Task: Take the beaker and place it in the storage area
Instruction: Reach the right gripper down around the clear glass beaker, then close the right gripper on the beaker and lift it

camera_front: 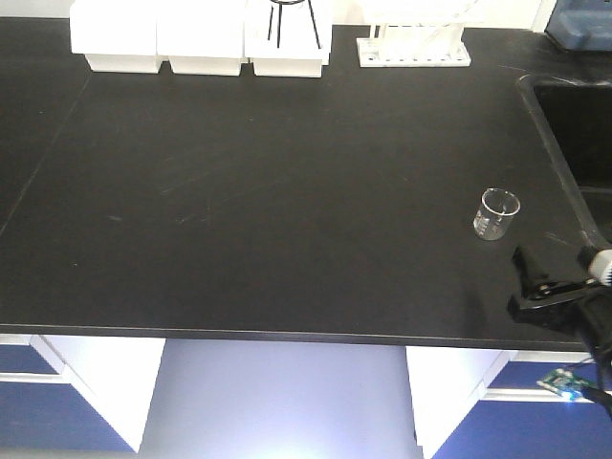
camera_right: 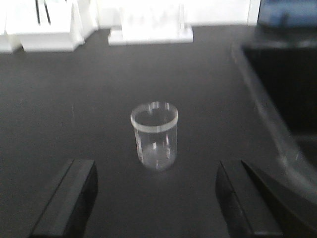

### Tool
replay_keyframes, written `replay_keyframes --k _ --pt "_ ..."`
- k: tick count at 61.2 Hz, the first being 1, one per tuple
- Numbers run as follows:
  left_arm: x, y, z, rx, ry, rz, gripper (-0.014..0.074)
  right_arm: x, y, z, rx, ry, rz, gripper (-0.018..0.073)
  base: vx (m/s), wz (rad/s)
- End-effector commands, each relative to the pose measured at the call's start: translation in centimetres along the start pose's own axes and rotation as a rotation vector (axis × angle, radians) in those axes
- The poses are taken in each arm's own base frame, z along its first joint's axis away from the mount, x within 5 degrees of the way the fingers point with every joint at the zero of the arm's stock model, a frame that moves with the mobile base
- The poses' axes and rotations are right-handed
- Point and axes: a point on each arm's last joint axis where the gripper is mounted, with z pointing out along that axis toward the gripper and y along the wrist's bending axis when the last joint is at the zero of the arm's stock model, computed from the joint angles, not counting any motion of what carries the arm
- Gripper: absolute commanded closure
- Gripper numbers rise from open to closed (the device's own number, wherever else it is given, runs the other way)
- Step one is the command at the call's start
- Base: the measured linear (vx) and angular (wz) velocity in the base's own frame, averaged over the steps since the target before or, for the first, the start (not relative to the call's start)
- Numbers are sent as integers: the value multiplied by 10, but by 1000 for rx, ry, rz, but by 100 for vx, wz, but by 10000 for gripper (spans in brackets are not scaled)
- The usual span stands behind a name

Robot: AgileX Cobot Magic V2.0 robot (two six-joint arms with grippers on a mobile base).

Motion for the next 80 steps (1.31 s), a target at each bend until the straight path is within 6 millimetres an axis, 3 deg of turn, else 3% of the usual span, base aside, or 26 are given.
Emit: replay_keyframes --k 1,8,56,64,75,80 --pt "-1 -2 0 28 -77 -11 605 -16 1 15 -31 -185 8 19 0 0" --pt "-1 -2 0 28 -77 -11 605 -7 2 34 -61 -129 2 19 0 0" --pt "-1 -2 0 28 -77 -11 605 -9 -7 150 -95 -204 -17 37 0 0" --pt "-1 -2 0 28 -77 -11 605 -10 -7 156 -96 -213 -19 174 0 0" --pt "-1 -2 0 28 -77 -11 605 -6 -6 145 -97 -186 -16 575 0 0" --pt "-1 -2 0 28 -77 -11 605 -8 -5 132 -97 -180 -8 571 0 0"
